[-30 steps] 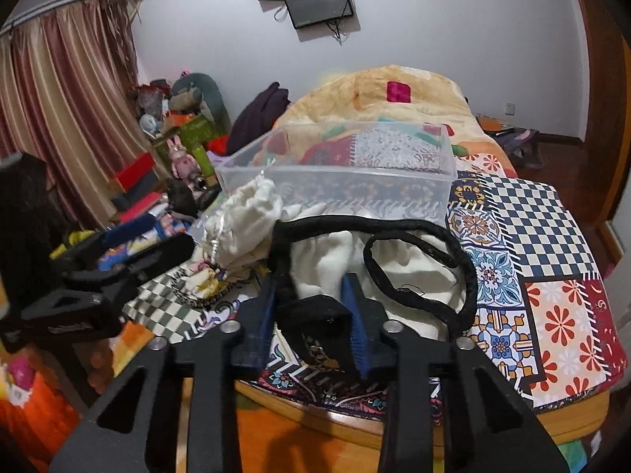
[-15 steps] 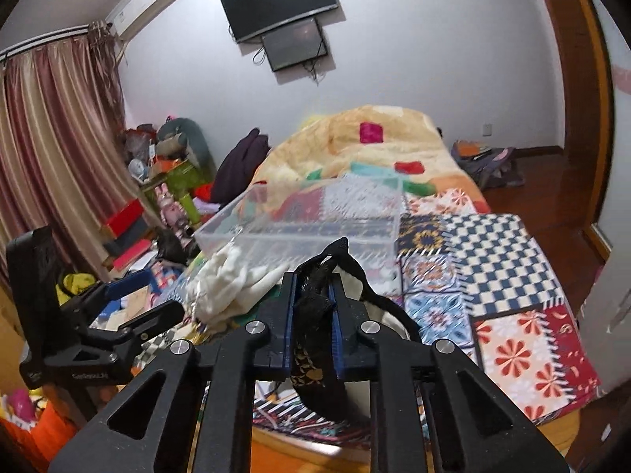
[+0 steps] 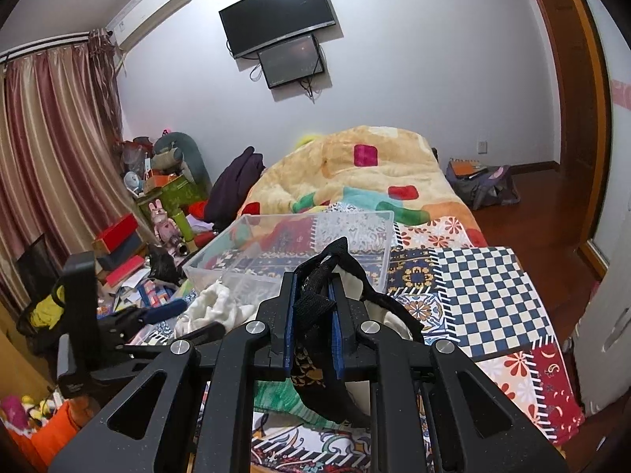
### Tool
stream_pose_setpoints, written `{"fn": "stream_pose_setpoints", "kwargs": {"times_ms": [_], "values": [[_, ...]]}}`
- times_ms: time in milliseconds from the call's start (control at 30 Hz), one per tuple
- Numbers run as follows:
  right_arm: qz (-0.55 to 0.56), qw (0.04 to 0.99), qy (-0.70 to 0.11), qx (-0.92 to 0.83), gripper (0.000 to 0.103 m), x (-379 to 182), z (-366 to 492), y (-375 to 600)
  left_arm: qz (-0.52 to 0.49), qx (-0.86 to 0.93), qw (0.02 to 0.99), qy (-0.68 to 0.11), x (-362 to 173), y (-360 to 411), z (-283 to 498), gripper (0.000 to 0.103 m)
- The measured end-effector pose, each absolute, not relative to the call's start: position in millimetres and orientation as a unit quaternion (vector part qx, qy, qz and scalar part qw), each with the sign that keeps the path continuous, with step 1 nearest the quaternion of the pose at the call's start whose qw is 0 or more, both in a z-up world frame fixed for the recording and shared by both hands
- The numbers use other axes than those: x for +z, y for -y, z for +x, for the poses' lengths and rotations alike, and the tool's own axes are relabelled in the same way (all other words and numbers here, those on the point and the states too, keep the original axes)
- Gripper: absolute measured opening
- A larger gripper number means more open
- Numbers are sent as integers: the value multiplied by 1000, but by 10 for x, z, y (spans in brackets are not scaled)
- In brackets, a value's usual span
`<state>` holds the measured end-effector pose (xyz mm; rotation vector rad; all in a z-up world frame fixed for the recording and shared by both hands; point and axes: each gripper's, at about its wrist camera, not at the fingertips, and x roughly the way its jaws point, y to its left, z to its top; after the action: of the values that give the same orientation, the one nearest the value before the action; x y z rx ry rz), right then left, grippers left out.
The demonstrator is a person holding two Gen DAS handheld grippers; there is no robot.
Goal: Organize soft objects
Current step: 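Drop the black strap into the clear box with right tool while left carries white pouch in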
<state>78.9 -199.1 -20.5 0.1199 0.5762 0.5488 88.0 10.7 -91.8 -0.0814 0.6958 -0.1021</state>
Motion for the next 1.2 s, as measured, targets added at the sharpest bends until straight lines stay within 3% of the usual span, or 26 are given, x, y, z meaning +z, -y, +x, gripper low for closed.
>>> {"fn": "stream_pose_setpoints", "kwargs": {"times_ms": [67,233,300,1200], "values": [[59,919,-284,268,13,-218,809,1988,-46,-61,938,-338,-888,-132,855,43],[59,920,-277,271,13,-124,830,1983,-76,-88,935,-335,-799,-229,816,27],[57,922,-269,272,13,-68,826,1978,-88,-96,934,-332,-746,-278,801,10],[12,930,-211,300,14,322,1237,1536,-37,-61,971,-227,74,-437,1088,8]]}}
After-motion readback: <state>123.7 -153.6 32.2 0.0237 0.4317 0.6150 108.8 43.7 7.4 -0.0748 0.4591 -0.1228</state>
